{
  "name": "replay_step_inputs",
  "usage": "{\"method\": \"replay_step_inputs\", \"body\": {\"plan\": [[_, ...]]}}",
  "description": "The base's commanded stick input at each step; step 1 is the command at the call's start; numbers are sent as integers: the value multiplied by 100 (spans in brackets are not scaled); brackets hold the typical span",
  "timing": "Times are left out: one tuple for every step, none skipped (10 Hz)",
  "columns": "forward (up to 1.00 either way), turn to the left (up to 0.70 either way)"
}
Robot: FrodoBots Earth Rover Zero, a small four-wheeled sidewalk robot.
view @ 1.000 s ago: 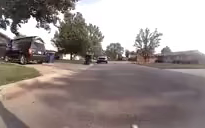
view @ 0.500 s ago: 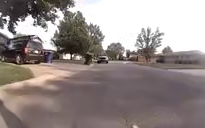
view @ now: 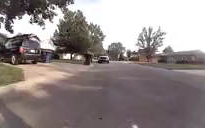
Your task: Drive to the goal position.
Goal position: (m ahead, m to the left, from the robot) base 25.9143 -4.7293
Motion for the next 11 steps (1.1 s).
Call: {"method": "replay_step_inputs", "body": {"plan": [[100,-7],[100,0],[100,0],[100,0],[100,0],[100,0],[100,0],[100,-2],[100,-3],[100,-3],[100,-3]]}}
